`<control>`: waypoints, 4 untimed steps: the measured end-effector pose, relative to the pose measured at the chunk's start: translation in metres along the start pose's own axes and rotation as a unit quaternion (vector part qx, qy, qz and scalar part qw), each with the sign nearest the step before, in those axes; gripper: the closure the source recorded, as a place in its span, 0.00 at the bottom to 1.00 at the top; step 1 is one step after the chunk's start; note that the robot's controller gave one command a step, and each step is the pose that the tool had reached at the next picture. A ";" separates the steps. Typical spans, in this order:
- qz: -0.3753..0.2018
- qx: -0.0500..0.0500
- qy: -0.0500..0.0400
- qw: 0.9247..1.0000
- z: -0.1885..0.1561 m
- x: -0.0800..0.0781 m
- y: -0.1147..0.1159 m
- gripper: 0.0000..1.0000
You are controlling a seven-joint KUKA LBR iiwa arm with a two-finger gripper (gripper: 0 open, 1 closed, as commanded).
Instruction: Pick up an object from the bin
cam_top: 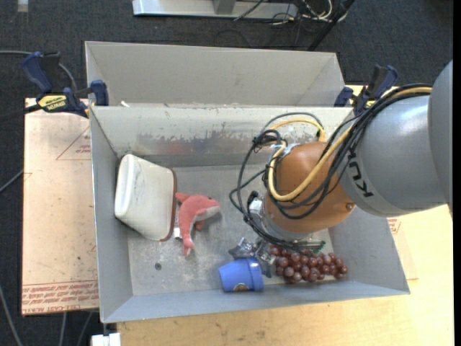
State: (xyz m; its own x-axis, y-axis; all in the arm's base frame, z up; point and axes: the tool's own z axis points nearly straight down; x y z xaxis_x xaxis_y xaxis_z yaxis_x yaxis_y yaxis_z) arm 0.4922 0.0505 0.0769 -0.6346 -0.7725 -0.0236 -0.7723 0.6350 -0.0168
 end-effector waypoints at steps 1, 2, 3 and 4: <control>0.000 -0.005 0.004 1.000 -0.020 0.002 0.003 1.00; 0.000 -0.004 0.004 1.000 -0.042 0.001 0.002 1.00; 0.000 -0.003 0.003 1.000 -0.055 0.000 0.001 1.00; 0.000 -0.003 0.002 1.000 -0.063 -0.001 0.001 1.00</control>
Offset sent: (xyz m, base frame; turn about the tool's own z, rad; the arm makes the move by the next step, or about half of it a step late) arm 0.0000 0.0000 0.0024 0.0000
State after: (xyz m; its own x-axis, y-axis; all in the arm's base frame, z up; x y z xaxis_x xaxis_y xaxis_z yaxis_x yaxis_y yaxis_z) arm 0.4898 0.0512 0.1403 -0.6351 -0.7722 -0.0189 -0.7722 0.6353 -0.0113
